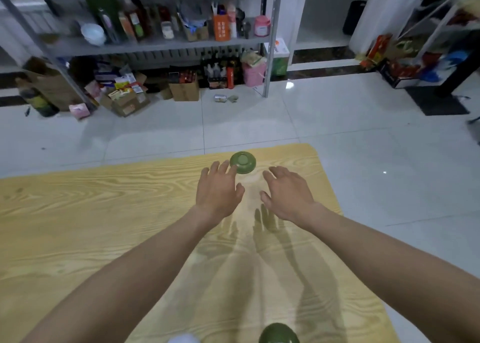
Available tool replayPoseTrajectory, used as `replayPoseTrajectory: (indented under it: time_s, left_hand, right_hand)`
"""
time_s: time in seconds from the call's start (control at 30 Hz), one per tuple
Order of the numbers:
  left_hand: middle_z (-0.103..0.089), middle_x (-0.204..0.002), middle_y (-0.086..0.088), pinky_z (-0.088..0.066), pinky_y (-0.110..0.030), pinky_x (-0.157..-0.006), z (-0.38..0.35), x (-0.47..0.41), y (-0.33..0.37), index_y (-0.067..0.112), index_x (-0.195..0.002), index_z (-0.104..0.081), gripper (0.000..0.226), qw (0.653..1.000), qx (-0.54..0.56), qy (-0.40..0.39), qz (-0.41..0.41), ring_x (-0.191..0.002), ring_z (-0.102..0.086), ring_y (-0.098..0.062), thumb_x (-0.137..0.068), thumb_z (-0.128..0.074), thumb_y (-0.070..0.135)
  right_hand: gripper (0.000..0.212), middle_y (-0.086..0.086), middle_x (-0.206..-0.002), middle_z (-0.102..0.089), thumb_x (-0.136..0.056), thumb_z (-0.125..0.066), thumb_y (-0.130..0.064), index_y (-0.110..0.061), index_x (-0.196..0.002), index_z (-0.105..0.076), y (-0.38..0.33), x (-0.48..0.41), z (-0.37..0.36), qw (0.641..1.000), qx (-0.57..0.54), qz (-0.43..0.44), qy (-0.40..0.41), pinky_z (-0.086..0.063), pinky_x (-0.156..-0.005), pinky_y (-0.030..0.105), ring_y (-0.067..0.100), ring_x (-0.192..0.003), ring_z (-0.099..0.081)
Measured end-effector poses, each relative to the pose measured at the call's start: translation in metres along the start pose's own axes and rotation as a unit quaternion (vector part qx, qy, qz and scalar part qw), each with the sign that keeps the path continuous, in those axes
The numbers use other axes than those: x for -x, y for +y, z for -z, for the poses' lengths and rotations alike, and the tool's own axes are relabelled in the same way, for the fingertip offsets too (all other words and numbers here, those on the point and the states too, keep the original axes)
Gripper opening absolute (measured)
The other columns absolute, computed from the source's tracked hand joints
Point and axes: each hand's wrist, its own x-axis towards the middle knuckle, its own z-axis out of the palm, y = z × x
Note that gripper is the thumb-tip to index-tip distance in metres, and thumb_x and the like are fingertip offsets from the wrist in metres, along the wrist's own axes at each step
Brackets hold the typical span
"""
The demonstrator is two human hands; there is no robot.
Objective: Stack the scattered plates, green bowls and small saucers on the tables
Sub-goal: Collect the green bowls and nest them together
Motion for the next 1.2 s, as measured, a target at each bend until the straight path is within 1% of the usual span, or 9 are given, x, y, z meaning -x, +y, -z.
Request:
replayPoseTrajectory:
  time_s: [0.1, 0.17, 0.3, 0.4, 0.53, 0.7, 0.87, 1.07, 1.2]
  left_hand:
    - [-0.056, -0.135, -0.008, -0.041, -0.038, -0.096, -0.014, -0.027, 0.002, 0.015, -0.137, -0.052, 0.047, 0.987, 0.14, 0.008, 0.074, -0.125, -0.047, -0.028, -0.094, -0.054, 0.034]
    - [-0.062, -0.126, -0.009, -0.044, -0.034, -0.092, -0.024, -0.051, 0.0, 0.013, -0.131, -0.058, 0.045, 0.943, 0.274, -0.014, 0.19, -0.118, -0.054, -0.027, -0.091, -0.06, 0.032]
    - [-0.069, -0.093, -0.009, -0.056, -0.045, -0.088, -0.054, -0.093, -0.012, 0.01, -0.088, -0.069, 0.024, 0.771, 0.496, -0.018, 0.398, -0.091, -0.066, -0.032, -0.083, -0.071, 0.033]
    - [-0.059, -0.072, -0.009, -0.058, -0.051, -0.081, -0.075, -0.114, -0.023, 0.013, -0.066, -0.055, 0.033, 0.71, 0.541, -0.014, 0.451, -0.071, -0.064, -0.028, -0.079, -0.078, 0.032]
    - [-0.059, -0.065, -0.009, -0.058, -0.053, -0.077, -0.094, -0.131, -0.027, 0.015, -0.062, -0.052, 0.036, 0.703, 0.542, -0.016, 0.46, -0.071, -0.071, -0.034, -0.071, -0.084, 0.03]
    - [-0.062, -0.067, -0.012, -0.06, -0.05, -0.07, -0.099, -0.144, -0.019, 0.008, -0.072, -0.061, 0.029, 0.712, 0.535, -0.011, 0.455, -0.057, -0.057, -0.024, -0.072, -0.087, 0.023]
    - [-0.062, -0.069, -0.004, -0.061, -0.042, -0.071, -0.102, -0.148, -0.015, 0.012, -0.061, -0.055, 0.036, 0.712, 0.529, 0.0, 0.461, -0.064, -0.061, -0.023, -0.065, -0.09, 0.012]
    - [-0.07, -0.092, -0.015, -0.061, -0.043, -0.074, -0.105, -0.154, -0.022, 0.009, -0.078, -0.059, 0.04, 0.687, 0.551, -0.037, 0.472, -0.082, -0.07, -0.031, -0.058, -0.092, 0.007]
    - [-0.067, -0.096, -0.019, -0.061, -0.039, -0.059, -0.096, -0.147, -0.025, 0.007, -0.095, -0.054, 0.048, 0.67, 0.602, -0.059, 0.43, -0.081, -0.07, -0.033, -0.062, -0.086, -0.006]
  right_hand:
    - [0.049, 0.006, -0.147, -0.046, -0.099, -0.046, -0.04, -0.016, -0.142, -0.046, 0.014, -0.028, -0.014, 0.997, -0.069, -0.009, -0.04, -0.039, -0.103, 0.037, 0.025, -0.136, -0.04]
    - [0.048, 0.003, -0.142, -0.053, -0.095, -0.054, -0.04, -0.019, -0.139, -0.052, 0.022, -0.05, -0.025, 0.975, -0.201, -0.075, -0.061, -0.044, -0.099, 0.035, 0.023, -0.13, -0.048]
    - [0.036, 0.002, -0.115, -0.068, -0.088, -0.07, -0.03, -0.011, -0.118, -0.067, 0.034, -0.092, -0.043, 0.852, -0.474, -0.218, -0.037, -0.048, -0.086, 0.023, 0.018, -0.106, -0.062]
    - [0.021, 0.003, -0.095, -0.069, -0.083, -0.076, -0.025, -0.014, -0.098, -0.066, 0.04, -0.12, -0.058, 0.76, -0.581, -0.288, -0.047, -0.05, -0.061, 0.021, 0.018, -0.079, -0.067]
    - [0.029, 0.006, -0.079, -0.068, -0.073, -0.084, -0.029, -0.013, -0.087, -0.065, 0.047, -0.152, -0.083, 0.709, -0.613, -0.341, -0.075, -0.054, -0.063, 0.033, 0.022, -0.067, -0.062]
    - [0.04, 0.003, -0.096, -0.07, -0.067, -0.089, -0.037, -0.01, -0.091, -0.071, 0.049, -0.174, -0.105, 0.735, -0.576, -0.352, -0.066, -0.057, -0.084, 0.036, 0.023, -0.089, -0.066]
    - [0.039, -0.002, -0.084, -0.069, -0.059, -0.093, -0.04, -0.014, -0.073, -0.068, 0.04, -0.182, -0.106, 0.755, -0.54, -0.366, -0.065, -0.051, -0.072, 0.029, 0.018, -0.079, -0.063]
    - [0.045, 0.001, -0.087, -0.066, -0.063, -0.091, -0.034, -0.01, -0.089, -0.065, 0.036, -0.186, -0.103, 0.743, -0.551, -0.369, -0.087, -0.044, -0.06, 0.026, 0.02, -0.078, -0.061]
    - [0.038, 0.002, -0.093, -0.067, -0.064, -0.09, -0.027, -0.017, -0.083, -0.059, 0.036, -0.18, -0.102, 0.733, -0.583, -0.338, -0.093, -0.045, -0.065, 0.028, 0.019, -0.081, -0.061]
